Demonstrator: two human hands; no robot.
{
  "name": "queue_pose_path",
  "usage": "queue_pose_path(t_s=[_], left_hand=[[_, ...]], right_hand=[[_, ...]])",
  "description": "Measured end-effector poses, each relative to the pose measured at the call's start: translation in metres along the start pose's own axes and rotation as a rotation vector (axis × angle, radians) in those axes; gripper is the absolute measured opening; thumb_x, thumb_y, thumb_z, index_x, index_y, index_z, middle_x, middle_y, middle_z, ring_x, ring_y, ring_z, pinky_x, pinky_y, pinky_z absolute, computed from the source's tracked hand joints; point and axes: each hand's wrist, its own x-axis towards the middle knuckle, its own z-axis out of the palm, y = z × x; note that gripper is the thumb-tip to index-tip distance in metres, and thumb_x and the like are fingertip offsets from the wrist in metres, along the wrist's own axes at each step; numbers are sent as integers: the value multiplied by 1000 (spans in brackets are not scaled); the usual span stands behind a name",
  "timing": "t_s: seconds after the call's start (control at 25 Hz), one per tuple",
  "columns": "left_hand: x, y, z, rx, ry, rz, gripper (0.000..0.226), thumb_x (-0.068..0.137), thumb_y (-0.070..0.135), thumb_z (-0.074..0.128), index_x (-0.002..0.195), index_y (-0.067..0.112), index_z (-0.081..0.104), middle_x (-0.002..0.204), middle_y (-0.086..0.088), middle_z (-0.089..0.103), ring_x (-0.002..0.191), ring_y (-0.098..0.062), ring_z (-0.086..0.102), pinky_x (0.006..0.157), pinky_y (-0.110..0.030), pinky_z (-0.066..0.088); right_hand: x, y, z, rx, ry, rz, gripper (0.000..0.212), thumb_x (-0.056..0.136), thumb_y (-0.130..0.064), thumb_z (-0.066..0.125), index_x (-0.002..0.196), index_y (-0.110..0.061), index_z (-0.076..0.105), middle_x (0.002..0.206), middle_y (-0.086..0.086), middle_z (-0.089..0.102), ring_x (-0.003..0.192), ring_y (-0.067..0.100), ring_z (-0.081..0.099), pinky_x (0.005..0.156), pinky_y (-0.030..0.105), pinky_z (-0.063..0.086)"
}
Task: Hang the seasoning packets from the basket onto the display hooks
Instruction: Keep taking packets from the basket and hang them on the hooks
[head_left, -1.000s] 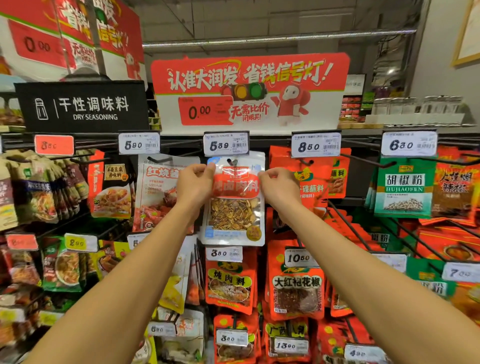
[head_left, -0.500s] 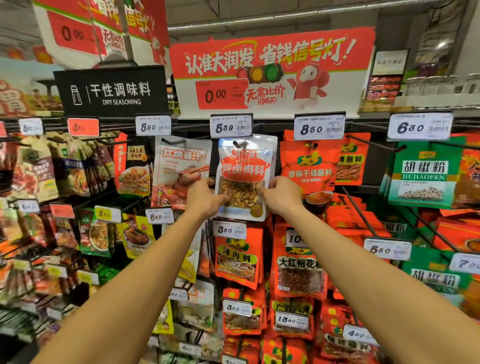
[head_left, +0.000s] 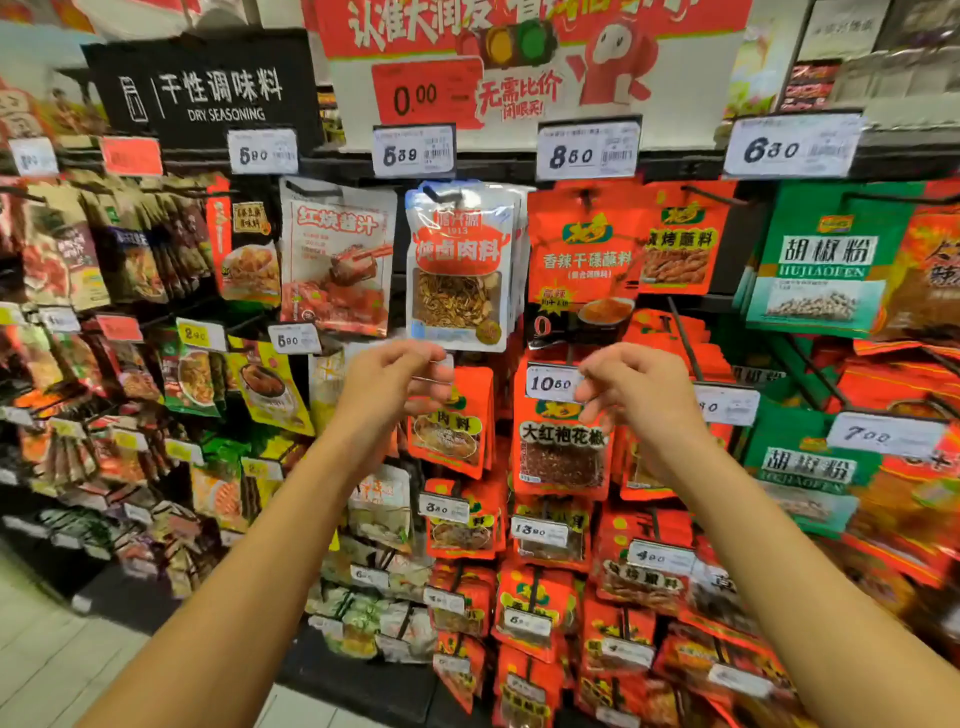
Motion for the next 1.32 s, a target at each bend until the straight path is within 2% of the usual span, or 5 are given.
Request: queue_pose_path(t_s=[0.6,0.8,1.0,1.24,1.32], left_hand=[[-242,-395,114,102,43,-1060,27,98,9,49,78,15,66,60,2,67,48,-11,60,47,-19,47],[-308,-567,117,169,100,-1357,24,98,2,47,81,12,60,75,-9,58,47,-13,57,46,-18,46],[-349,-728,110,197,73,-1463,14,98,10,50,93,11,63,79,-9,64,64,-23,58,69,-31,46],[-367,-843,111,267,1,-1496,18,100,8,49,89,14,62,82,-8,66,67,-21,62,68,-29,50],[-375,-852,115,264,-33,-1498,16,99,6,51,90,13,63,88,-11,65,69,-22,63,73,-32,50]], right_hand=[[-257,424,-131,-191,24,994,22,94,-5,60,72,-8,64,55,8,63,39,14,56,41,22,43],[-355,594,-144,-392,-31,1273,14,85,-22,64,72,-20,69,81,11,72,81,37,72,81,51,61],[-426,759,-140,-775,-236,1211,22,87,-34,56,97,-20,70,101,2,71,104,29,67,82,29,44],[-440,902,-138,-942,-605,921,96,89,-40,73,160,-7,17,163,21,23,149,38,27,119,46,29],[-443,909,-133,-924,-532,881,85,90,-34,65,159,-8,22,161,23,30,145,44,34,115,48,36]])
